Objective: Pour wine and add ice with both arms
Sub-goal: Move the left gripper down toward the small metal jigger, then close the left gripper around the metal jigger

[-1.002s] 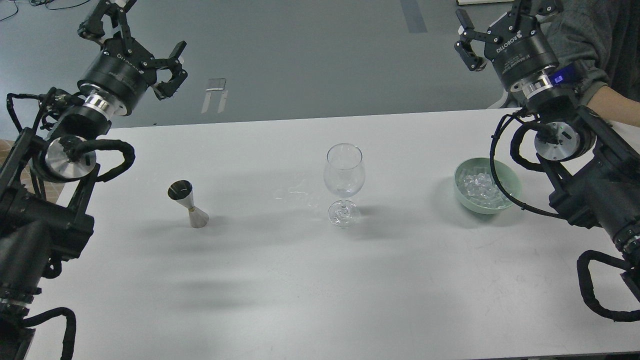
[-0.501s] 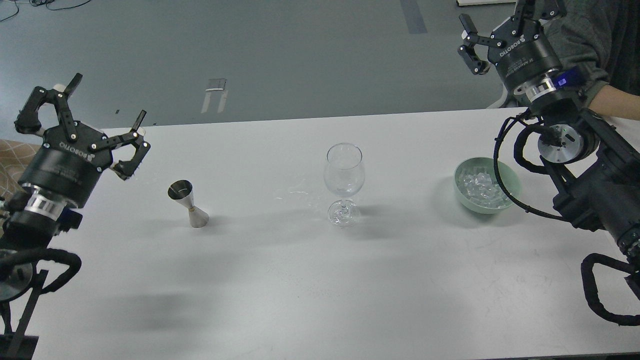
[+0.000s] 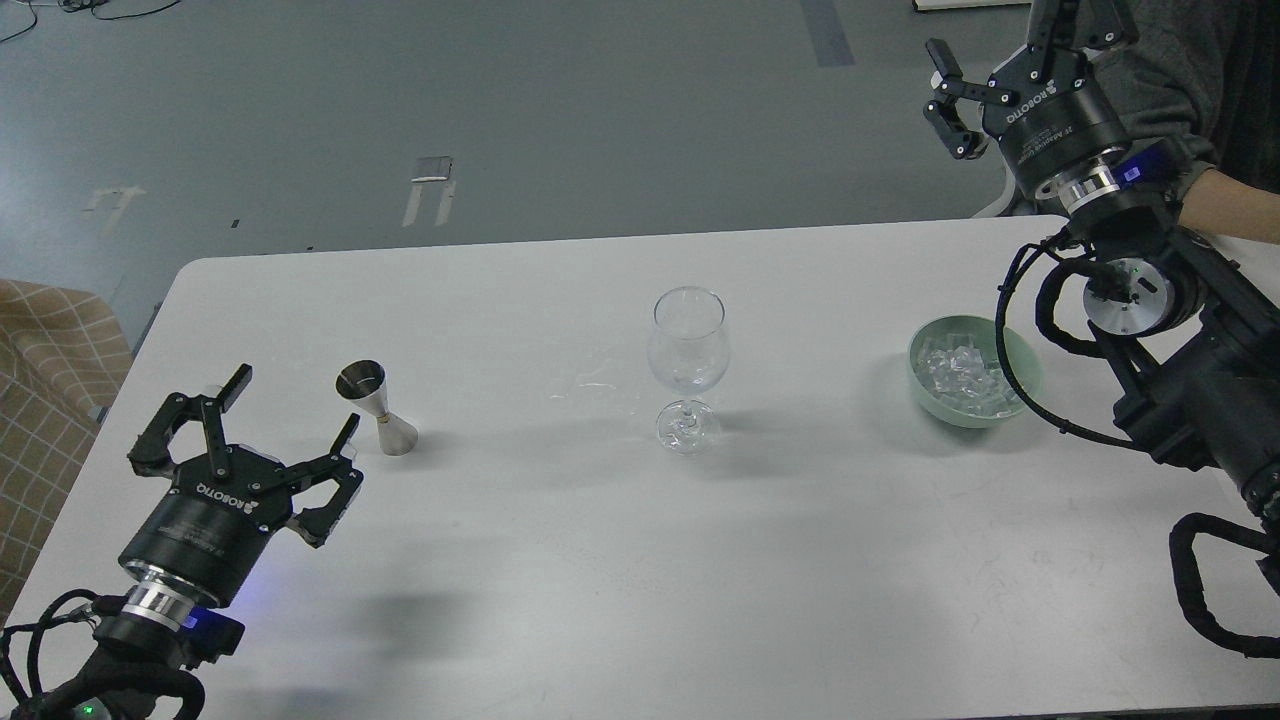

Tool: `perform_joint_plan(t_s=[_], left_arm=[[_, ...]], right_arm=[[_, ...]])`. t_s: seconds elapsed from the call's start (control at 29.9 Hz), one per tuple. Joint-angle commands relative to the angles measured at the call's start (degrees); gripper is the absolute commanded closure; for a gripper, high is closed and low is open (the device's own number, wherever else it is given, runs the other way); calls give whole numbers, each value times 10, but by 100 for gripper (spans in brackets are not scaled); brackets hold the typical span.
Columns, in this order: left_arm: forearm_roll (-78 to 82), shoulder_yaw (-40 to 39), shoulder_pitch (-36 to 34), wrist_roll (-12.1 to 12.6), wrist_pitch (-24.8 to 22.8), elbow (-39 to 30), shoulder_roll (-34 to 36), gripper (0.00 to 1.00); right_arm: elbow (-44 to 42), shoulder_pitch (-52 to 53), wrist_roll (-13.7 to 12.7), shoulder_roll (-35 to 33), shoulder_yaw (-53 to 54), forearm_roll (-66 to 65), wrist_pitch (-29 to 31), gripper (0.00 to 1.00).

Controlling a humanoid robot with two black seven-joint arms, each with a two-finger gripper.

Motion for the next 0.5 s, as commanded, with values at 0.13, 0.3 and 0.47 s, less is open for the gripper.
perform_joint_plan(t_s=[0.13, 0.3, 0.47], left_arm=[[33, -5, -24, -9, 48, 41, -92, 2], [45, -6, -60, -28, 104, 65, -92, 2], [66, -5, -91, -38, 127, 96, -92, 2]], right_arm=[[1, -5, 0, 0, 0, 0, -2, 0], [0, -6, 0, -1, 0, 0, -2, 0], [0, -6, 0, -1, 0, 0, -2, 0]])
